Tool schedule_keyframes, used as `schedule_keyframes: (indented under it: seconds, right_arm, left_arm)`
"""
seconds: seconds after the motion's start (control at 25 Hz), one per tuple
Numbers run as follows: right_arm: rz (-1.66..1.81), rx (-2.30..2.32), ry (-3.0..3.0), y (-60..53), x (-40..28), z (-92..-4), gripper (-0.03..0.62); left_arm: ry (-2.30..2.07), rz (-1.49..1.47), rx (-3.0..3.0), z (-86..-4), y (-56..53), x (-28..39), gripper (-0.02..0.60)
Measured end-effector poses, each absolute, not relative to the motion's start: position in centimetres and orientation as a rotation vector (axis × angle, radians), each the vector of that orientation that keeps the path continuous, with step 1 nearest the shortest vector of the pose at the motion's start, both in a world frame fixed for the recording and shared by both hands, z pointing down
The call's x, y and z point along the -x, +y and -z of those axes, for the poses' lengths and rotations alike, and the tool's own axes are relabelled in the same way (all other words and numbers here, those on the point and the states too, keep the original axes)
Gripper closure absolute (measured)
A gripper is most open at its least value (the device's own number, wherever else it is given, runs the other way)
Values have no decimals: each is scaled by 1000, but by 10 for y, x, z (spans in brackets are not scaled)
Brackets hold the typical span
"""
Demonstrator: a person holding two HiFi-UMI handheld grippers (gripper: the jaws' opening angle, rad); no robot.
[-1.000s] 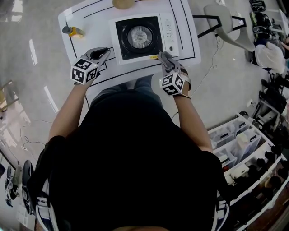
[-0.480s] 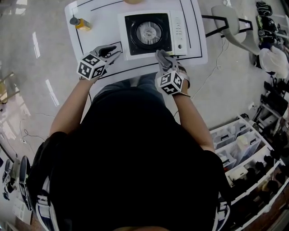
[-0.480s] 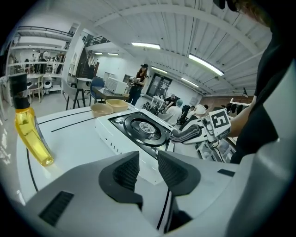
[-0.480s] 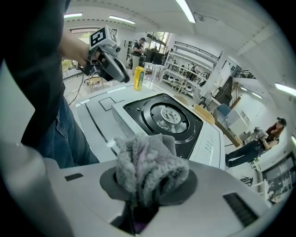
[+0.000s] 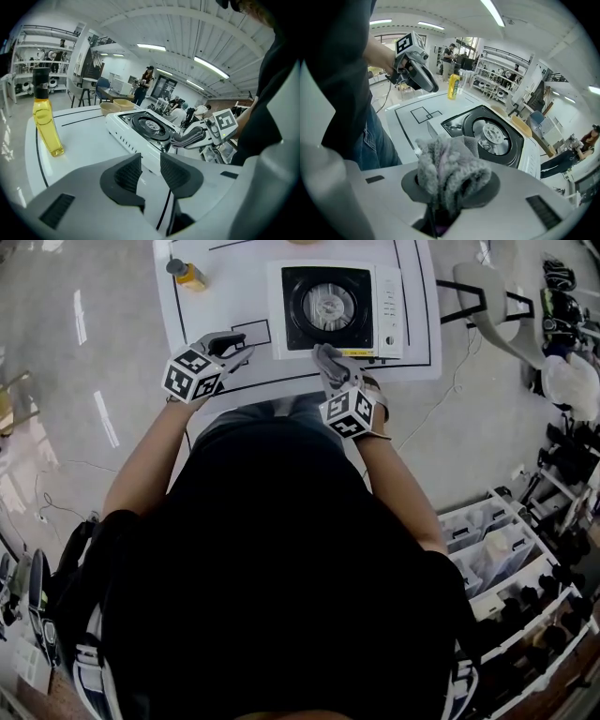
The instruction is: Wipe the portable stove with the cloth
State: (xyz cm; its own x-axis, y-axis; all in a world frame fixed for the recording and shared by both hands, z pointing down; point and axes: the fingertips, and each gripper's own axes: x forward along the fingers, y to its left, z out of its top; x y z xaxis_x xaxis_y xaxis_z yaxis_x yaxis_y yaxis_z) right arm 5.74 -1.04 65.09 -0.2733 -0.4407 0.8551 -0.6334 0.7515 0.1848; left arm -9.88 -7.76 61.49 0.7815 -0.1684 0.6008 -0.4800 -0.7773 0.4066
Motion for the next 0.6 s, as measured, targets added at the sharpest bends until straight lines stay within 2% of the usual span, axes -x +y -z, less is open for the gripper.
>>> schedule_keyframes:
  seconds: [0.6]
  right_arm:
    - [-230, -711, -2040, -9, 12, -649, 480]
  left_arm:
    - [-533, -713, -2390, -619, -61, 132, 445]
